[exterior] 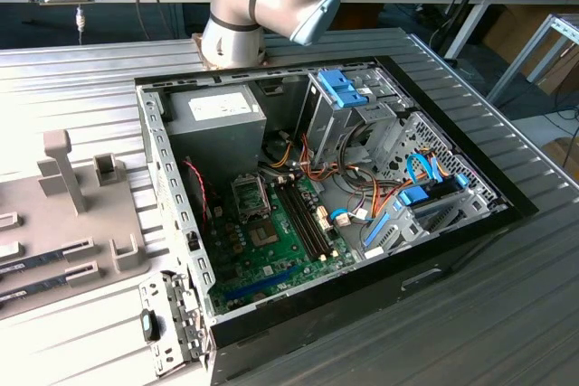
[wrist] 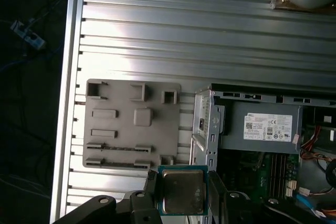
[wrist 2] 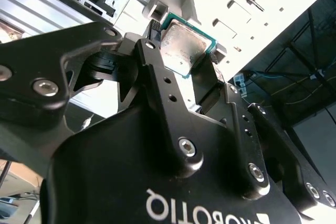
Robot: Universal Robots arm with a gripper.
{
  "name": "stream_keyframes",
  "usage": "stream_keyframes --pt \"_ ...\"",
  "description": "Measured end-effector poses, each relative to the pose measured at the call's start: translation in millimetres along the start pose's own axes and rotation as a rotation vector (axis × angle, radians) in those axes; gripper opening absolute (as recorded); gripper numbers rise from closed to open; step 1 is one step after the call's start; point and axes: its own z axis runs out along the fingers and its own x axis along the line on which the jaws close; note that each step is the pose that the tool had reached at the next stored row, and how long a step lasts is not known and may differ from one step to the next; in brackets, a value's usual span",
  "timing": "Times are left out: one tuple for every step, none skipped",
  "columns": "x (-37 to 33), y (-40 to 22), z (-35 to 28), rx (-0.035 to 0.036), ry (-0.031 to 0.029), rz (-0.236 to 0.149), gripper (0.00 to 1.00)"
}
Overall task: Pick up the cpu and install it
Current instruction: 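Pick up the cpu and move it towards the insertion slot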
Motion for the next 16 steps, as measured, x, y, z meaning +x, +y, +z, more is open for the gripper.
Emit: stream_keyframes --pt "-1.2 -0.1 0.0 0.0000 0.0001 0.000 0.47" --pt "-2.3 -0.2 0.1 0.0000 0.0001 0.000 0.47" --pt "-3.9 -0.3 0.1 0.0000 0.0001 0.000 0.47" --pt "-5.4 -0.4 0.1 0.0000 0.0001 0.000 0.47" --pt "-6.4 -0.5 0.2 0.0000 0.0001 0.000 0.47" --pt "-7.3 -0.5 0.2 0.0000 0.0001 0.000 0.47" --pt "-8.3 -0.6 0.2 0.0001 0.0001 0.000 0.47" --pt "-9.3 -0.7 0.3 0.0000 0.0001 0.000 0.47" --pt "-10.6 -0.8 0.3 0.0000 0.0000 0.000 0.47" --pt "-12.3 -0.9 0.4 0.0000 0.0001 0.000 0.47" --pt "-13.8 -1.0 0.4 0.0000 0.0001 0.000 0.47" --pt "-14.8 -1.1 0.5 0.0000 0.0001 0.000 0.47" --pt "-15.8 -1.1 0.5 0.0000 0.0001 0.000 0.47" --pt "-17.3 -1.2 0.5 0.0000 0.0001 0.000 0.47" --pt "-18.4 -1.3 0.6 0.0000 0.0001 0.000 0.47" --pt "-19.1 -1.4 0.6 0.0000 0.0001 0.000 0.47"
